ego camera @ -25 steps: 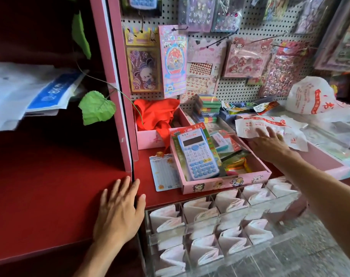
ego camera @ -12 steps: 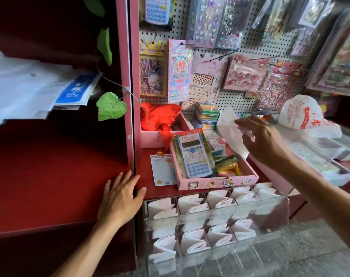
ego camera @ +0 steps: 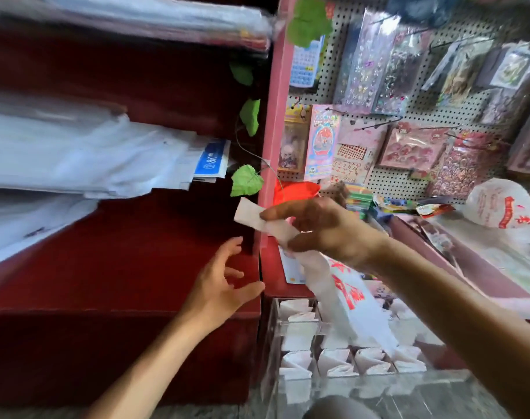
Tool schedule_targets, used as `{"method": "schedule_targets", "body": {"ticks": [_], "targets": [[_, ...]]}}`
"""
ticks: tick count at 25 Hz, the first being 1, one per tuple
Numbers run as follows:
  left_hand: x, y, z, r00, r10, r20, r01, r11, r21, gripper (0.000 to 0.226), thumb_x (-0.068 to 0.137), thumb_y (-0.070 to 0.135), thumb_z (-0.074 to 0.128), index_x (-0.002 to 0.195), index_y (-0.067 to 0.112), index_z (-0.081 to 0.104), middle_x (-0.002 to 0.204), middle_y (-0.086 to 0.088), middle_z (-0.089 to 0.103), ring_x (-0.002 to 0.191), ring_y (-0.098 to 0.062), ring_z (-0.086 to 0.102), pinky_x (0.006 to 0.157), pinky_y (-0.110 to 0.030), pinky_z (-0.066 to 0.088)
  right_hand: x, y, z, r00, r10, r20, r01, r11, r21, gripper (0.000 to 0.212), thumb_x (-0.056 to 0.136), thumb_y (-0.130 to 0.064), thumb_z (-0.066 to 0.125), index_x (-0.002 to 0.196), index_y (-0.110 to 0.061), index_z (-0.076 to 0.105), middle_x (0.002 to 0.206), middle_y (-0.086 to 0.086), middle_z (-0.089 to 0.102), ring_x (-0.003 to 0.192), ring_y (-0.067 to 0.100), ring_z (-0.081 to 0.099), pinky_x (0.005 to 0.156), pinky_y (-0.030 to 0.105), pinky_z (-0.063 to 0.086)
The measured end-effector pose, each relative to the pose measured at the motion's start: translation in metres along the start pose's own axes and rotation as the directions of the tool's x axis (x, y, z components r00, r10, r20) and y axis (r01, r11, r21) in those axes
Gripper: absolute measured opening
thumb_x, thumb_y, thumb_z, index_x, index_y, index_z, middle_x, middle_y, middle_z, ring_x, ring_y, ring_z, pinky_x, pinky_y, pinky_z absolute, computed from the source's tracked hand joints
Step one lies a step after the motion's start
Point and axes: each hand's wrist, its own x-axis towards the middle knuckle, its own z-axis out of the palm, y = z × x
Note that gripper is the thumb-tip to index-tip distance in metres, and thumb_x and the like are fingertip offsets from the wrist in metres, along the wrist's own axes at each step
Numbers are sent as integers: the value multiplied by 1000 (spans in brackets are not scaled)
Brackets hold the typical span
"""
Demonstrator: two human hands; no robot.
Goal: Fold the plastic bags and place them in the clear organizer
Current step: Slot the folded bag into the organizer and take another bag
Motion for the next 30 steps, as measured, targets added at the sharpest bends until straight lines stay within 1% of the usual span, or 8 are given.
{"method": "schedule_targets", "body": {"ticks": [5, 9, 11, 15, 18, 21, 27, 30], "targets": [[-21, 4, -85, 996, -44, -83, 37, 996, -83, 104, 60, 22, 85, 142, 49, 26, 80, 2, 68, 71, -19, 64, 67, -30, 55, 55, -14, 101, 938, -58, 341, -33, 967, 254, 64, 70, 31, 44, 128, 6, 54, 78, 1, 70, 67, 13, 62, 68, 25, 49], [-20, -24, -149, 972, -217, -96, 219, 976, 18, 9, 87, -5, 60, 93, 1, 62, 75, -7, 61, 72, -19, 61, 63, -21, 52, 85, -13, 150, 864, -150, 481, -1, 954, 299, 58, 71, 26, 43, 123, 9, 60, 85, 30, 63, 80, 26, 56, 73, 27, 44], [-16, -38, -167, 955, -244, -169, 225, 966, -124, 11, 86, -1, 59, 92, -5, 67, 82, -12, 64, 72, -16, 64, 63, -25, 51, 94, -9, 164, 856, -155, 493, 58, 977, 205, 51, 71, 20, 45, 116, 6, 67, 83, 16, 67, 75, 17, 56, 70, 26, 41], [-10, -58, -179, 794, -329, -511, 259, 944, -204, 13, 87, 14, 64, 83, 23, 71, 87, 0, 71, 80, -18, 65, 76, -33, 51, 107, 15, 183, 858, -228, 460, 341, 922, -180, 42, 80, 10, 47, 103, -9, 76, 105, -4, 75, 95, 2, 67, 84, 23, 51], [-3, -62, -184, 708, -605, -365, 413, 774, -480, 22, 91, 48, 60, 97, 29, 69, 96, -3, 71, 84, -24, 68, 71, -34, 52, 111, 43, 198, 885, -216, 413, 371, 863, -342, 57, 66, 10, 41, 100, -17, 77, 106, -8, 75, 103, -2, 65, 90, 24, 51], [0, -62, -186, 759, -644, -96, 549, 712, -438, 39, 79, 56, 72, 108, 31, 68, 91, -2, 73, 78, -18, 70, 65, -32, 54, 118, 57, 202, 944, -199, 262, 256, 945, -203, 60, 66, 17, 38, 99, -14, 77, 105, -9, 75, 102, -6, 64, 92, 22, 52], [9, -55, -169, 783, -606, -137, 547, 777, -311, 19, 69, 12, 79, 88, 13, 77, 89, -13, 76, 81, -23, 71, 79, -36, 52, 107, 54, 200, 951, -205, 231, 167, 971, 172, 58, 72, 22, 41, 110, -11, 70, 106, 9, 72, 83, 24, 67, 69, 34, 54], [7, -40, -167, 834, -528, -160, 386, 766, -514, 14, 75, 3, 64, 85, 6, 74, 80, -16, 71, 68, -26, 68, 64, -29, 54, 106, 63, 190, 989, 92, -116, -16, 845, 534, 46, 79, 22, 45, 110, -4, 66, 95, 12, 69, 75, 17, 60, 65, 23, 50]]}}
